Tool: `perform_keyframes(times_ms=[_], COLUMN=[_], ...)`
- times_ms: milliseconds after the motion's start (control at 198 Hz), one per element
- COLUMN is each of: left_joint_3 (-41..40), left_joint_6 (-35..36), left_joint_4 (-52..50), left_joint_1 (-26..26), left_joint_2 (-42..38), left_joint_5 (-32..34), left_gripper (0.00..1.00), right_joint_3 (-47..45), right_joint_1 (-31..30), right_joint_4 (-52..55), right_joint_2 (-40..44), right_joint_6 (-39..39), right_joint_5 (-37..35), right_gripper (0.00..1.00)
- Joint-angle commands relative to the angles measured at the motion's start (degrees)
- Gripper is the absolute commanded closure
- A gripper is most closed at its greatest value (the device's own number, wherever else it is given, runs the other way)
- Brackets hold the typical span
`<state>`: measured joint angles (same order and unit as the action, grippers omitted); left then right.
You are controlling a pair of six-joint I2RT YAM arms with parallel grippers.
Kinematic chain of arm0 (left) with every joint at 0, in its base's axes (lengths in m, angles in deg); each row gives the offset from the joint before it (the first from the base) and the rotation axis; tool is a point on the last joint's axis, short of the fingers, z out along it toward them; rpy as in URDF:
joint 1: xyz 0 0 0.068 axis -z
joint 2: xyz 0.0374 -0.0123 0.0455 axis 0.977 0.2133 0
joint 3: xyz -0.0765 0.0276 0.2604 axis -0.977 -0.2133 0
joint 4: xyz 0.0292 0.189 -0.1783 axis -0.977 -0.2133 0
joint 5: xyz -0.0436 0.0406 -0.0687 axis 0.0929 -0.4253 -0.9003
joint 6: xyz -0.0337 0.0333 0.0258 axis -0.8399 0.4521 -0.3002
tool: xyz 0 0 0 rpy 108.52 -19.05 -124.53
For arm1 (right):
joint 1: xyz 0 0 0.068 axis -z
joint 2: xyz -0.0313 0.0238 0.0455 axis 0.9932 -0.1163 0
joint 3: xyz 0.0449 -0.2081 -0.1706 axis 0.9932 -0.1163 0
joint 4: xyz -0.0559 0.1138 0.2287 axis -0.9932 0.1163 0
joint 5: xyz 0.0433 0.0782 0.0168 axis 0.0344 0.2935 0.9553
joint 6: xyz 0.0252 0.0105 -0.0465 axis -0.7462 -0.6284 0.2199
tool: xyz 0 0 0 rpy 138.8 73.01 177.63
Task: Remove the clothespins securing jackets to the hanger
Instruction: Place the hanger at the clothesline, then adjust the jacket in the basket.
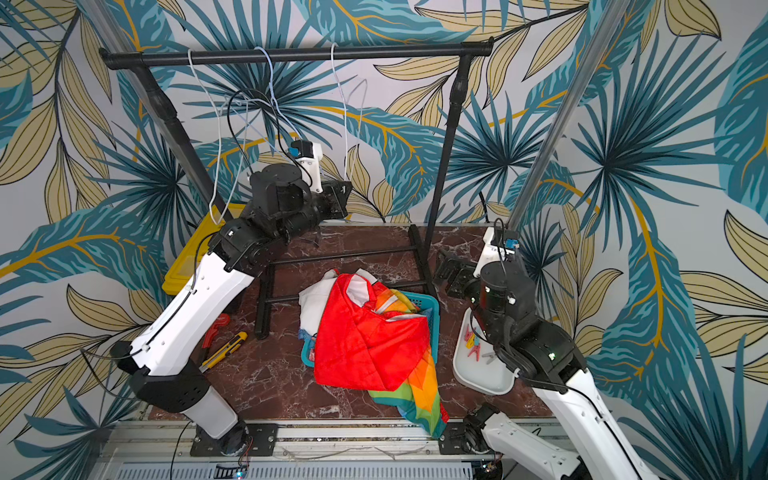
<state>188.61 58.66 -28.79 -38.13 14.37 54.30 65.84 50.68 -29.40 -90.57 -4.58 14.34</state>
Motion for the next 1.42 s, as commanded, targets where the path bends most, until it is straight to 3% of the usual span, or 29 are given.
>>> perform_keyframes(times_ms=[0,30,86,137,222,313,480,617,859,971,1234,1411], left_joint_3=[-2.8,-3.2,-3.0,-2.5,-1.8,-2.8,-6.4,-13.7,-38.0,-47.0,-59.3,-63.3], left_joint_6=[-1.0,-1.0,-0.1,1.0,2.9,3.8,6.2,7.6,6.3,5.6,2.5,-0.4], left_joint_4=[-0.6,-0.6,-0.6,-0.6,-0.7,-0.6,-0.6,-0.3,-2.6,-5.9,-6.8,1.4], left_joint_1=[-0.1,-0.1,-0.2,-0.1,-0.1,-0.2,0.0,0.0,0.0,0.1,-1.1,-6.0], left_joint_2=[-2.1,-2.4,-2.8,-3.2,-4.0,-5.8,-10.8,-18.0,-39.3,-45.0,-43.2,-35.7], left_joint_5=[-1.7,-1.6,-1.7,-1.9,-3.1,-3.7,-7.9,-11.9,-17.0,-19.0,-6.4,-10.9], left_gripper=[1.0,1.0,0.79,0.69,0.4,0.23,0.03,0.01,0.01,0.01,0.0,0.0], right_joint_3=[-1.8,-2.0,-1.9,-1.7,-2.1,-2.6,-4.4,-7.4,-14.6,-16.1,-26.2,-30.1], right_joint_1=[0.1,0.1,0.2,0.1,0.1,0.2,0.5,2.1,3.0,3.1,2.9,1.7], right_joint_4=[-0.8,-0.9,-0.8,-0.6,-0.3,0.7,4.2,7.6,17.4,22.3,17.1,16.5], right_joint_2=[-0.8,-1.1,-1.7,-2.2,-2.5,-2.5,-1.7,-0.3,3.7,2.1,3.0,5.6], right_joint_6=[-0.2,-0.3,-0.4,-0.5,-0.7,-1.2,-2.4,-4.8,-8.4,-9.5,-12.7,-14.2], right_joint_5=[0.7,0.9,1.7,2.2,2.7,3.4,5.2,9.5,18.7,27.1,44.8,49.4], right_gripper=[0.0,0.0,0.0,0.0,0.0,0.01,0.0,0.0,0.0,0.01,0.01,0.08])
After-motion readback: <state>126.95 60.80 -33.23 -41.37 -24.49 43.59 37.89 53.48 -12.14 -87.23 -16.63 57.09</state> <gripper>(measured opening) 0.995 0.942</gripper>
